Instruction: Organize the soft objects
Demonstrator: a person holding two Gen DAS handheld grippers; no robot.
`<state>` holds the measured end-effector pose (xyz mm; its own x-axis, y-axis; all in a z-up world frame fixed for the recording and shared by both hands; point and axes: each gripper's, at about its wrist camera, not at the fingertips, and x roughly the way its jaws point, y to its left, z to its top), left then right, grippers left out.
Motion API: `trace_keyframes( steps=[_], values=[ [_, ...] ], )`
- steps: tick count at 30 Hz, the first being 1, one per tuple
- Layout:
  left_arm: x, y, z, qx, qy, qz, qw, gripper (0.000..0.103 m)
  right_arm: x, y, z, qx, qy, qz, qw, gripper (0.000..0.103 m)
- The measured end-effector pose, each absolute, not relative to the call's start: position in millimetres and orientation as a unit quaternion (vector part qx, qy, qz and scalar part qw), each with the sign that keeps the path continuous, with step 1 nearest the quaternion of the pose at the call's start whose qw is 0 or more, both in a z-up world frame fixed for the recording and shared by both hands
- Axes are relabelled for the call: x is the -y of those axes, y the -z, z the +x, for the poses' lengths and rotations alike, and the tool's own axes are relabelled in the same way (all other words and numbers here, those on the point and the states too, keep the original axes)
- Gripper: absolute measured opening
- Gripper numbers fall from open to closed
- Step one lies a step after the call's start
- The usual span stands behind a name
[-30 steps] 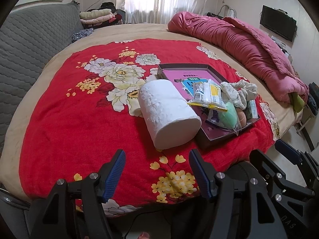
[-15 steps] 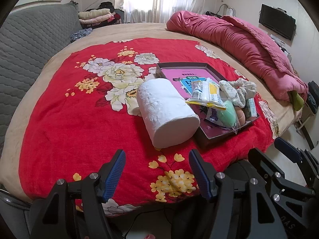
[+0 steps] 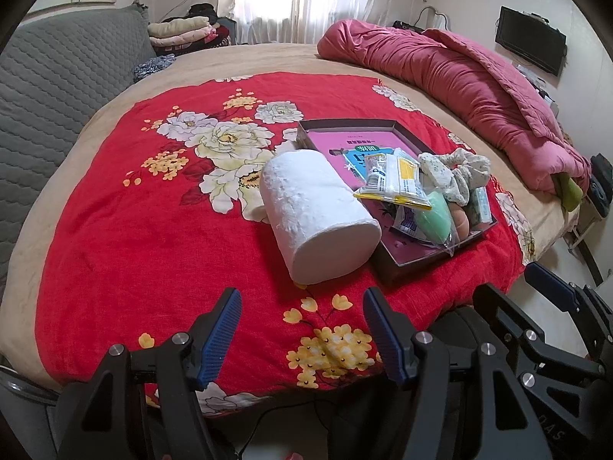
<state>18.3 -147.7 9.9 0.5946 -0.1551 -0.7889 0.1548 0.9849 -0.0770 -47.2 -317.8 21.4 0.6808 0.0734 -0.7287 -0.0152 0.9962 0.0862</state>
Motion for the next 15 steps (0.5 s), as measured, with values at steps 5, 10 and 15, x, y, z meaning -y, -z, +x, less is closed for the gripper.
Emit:
trace_keyframes(
  steps=[5, 10, 15],
  values=[
    [148.8, -9.6, 17.8, -0.442, 0.087, 0.002, 0.893, 0.065, 318.0, -21.6, -47.2, -0.398, -0.023, 0.037, 0.916, 0.075],
    [150.0, -9.8, 17.4, -0.44, 0.086, 0.005, 0.894, 0.065, 317.0, -21.8, -46.6, -0.399, -0.024, 0.035, 0.916, 0.075],
    [149.7, -10.1, 17.2, -0.438, 0.089, 0.007, 0.895, 0.065, 315.4, -22.2, -46.1, -0.397, -0.025, 0.032, 0.917, 0.075]
  ],
)
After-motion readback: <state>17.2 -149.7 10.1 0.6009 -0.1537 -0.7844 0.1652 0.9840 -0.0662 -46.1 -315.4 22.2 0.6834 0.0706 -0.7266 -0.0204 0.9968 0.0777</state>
